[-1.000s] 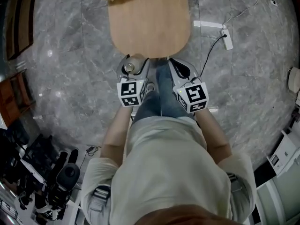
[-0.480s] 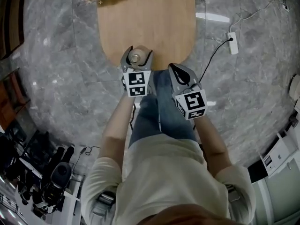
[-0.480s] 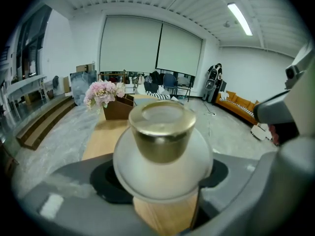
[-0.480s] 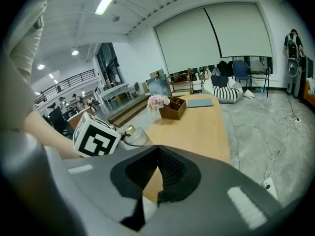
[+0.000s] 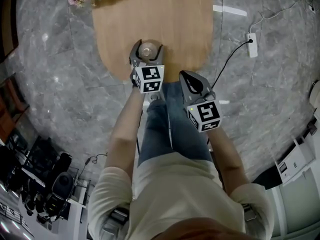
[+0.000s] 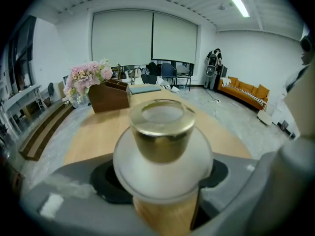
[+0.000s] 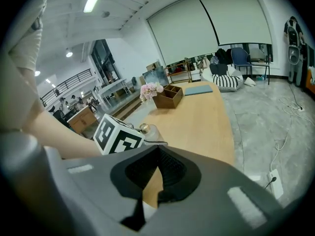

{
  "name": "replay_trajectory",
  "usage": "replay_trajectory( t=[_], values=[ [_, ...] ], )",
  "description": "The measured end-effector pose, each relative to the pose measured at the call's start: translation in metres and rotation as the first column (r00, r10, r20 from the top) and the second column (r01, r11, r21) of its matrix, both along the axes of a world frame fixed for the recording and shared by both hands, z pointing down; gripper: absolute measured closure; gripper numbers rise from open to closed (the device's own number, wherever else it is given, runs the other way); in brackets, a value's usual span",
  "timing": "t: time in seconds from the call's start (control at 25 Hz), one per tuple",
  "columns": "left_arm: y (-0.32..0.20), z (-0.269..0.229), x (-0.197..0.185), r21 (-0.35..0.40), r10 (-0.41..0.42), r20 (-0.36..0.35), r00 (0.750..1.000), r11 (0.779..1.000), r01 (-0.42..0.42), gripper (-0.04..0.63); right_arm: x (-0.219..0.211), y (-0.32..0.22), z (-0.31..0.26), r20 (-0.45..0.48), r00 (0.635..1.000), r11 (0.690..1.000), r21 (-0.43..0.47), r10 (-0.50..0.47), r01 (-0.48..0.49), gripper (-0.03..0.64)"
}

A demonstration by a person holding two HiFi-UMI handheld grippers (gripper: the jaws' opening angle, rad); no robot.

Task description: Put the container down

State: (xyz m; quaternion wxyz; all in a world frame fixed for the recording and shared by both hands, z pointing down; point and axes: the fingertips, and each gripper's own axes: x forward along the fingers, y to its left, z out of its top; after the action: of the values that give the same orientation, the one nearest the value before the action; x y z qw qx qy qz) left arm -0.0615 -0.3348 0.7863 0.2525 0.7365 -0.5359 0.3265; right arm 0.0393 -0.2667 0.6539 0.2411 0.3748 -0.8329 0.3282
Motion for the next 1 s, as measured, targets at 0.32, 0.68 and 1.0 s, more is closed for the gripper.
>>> replay_trajectory(
  t=[0.32,0.68,1.0],
  values=[
    [-0.025,0.027,0.004,0.013,0.024,0.074,0.997,1.000,-0.025,0.247,-0.004,-0.003,0.018,0.013,1.000,0.999,-0.042,-0.013,0.013,0.615],
    [-0.031,0.034,0.006,0.016,0.051,0.040,0.998,0.999,-0.052,0.247,-0.005,-0.016,0.020,0.015,1.000,0.999,-0.036,-0.006,0.006,0.615],
    [-0.024,0.022,0.006,-0.007,0.010,-0.064,0.998,1.000,-0.011,0.206,-0.012,-0.003,0.003,0.021,1.000,1.000,-0.003,-0.002,0.002,0.615]
  ],
)
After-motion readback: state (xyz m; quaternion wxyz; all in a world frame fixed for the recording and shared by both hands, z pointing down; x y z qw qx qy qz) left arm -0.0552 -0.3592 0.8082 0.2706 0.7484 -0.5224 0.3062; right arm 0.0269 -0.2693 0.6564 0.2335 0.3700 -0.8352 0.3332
